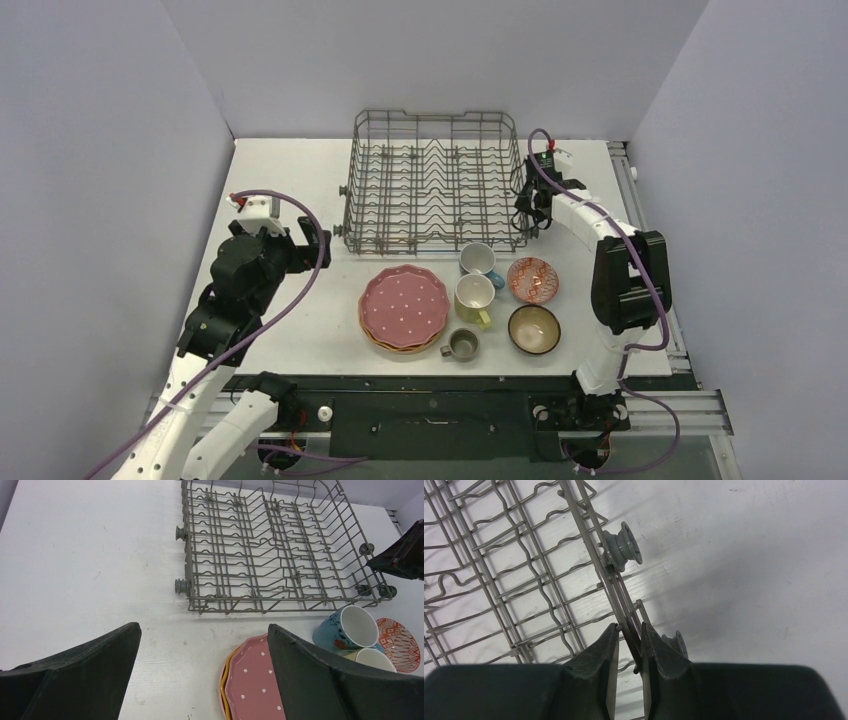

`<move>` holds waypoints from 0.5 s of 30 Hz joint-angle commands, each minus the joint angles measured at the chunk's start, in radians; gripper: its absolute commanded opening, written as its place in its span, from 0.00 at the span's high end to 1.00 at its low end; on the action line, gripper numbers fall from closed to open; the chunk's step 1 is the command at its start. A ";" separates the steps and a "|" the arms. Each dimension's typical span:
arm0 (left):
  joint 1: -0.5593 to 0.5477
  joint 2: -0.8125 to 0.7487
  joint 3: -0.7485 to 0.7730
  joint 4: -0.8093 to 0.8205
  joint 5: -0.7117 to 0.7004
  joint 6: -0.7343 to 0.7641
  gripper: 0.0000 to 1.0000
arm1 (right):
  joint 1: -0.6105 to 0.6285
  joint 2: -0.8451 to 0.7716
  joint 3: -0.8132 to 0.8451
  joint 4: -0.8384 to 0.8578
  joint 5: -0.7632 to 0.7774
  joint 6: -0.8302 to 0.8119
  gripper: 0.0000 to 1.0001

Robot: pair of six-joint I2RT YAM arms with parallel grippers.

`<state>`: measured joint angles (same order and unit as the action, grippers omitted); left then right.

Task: Load the mixed dishes into the dish rack
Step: Move the dish rack to the center of the board.

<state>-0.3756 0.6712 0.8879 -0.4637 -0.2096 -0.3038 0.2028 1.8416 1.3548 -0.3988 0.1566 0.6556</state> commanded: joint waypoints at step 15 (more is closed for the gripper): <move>0.007 -0.004 0.032 0.040 0.011 -0.004 0.04 | 0.014 0.018 0.042 0.036 0.068 -0.220 1.00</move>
<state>-0.3756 0.6708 0.8879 -0.4637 -0.2047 -0.3038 0.1932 1.8420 1.3556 -0.3931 0.1505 0.4679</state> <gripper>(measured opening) 0.963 0.142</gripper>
